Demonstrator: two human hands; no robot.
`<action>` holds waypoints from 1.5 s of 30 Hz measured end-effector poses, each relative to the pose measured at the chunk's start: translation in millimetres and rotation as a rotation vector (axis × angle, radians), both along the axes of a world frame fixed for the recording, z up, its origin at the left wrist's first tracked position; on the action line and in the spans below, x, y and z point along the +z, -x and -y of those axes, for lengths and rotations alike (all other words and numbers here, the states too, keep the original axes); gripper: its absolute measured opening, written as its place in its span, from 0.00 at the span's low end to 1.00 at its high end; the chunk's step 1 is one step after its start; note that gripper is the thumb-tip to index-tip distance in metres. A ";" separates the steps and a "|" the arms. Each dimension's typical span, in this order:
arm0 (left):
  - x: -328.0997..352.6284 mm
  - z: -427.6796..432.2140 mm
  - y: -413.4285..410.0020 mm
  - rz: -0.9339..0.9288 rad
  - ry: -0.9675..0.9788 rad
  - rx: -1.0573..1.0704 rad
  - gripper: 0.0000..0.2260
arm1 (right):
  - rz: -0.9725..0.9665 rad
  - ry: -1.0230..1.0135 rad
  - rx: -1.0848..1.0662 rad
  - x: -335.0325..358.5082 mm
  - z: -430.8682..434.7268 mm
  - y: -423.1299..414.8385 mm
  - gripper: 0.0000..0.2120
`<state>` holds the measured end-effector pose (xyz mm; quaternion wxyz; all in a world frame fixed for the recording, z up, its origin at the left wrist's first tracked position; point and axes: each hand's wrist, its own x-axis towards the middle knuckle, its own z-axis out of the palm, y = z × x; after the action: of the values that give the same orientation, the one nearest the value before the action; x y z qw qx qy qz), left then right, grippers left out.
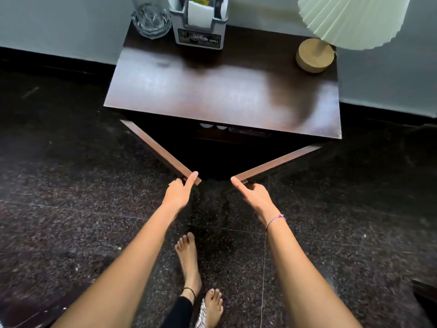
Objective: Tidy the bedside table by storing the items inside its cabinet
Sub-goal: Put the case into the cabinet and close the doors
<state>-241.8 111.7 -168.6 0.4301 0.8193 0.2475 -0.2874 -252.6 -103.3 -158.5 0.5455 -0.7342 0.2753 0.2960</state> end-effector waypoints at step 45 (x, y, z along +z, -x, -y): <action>-29.0 18.5 -119.3 0.457 -0.274 -0.446 0.10 | 0.264 0.224 0.056 -39.4 -9.4 -120.6 0.11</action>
<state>-122.5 93.3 -197.6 0.2870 0.9465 -0.0041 -0.1476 -132.0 -93.9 -198.0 0.4830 -0.8303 0.2121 0.1797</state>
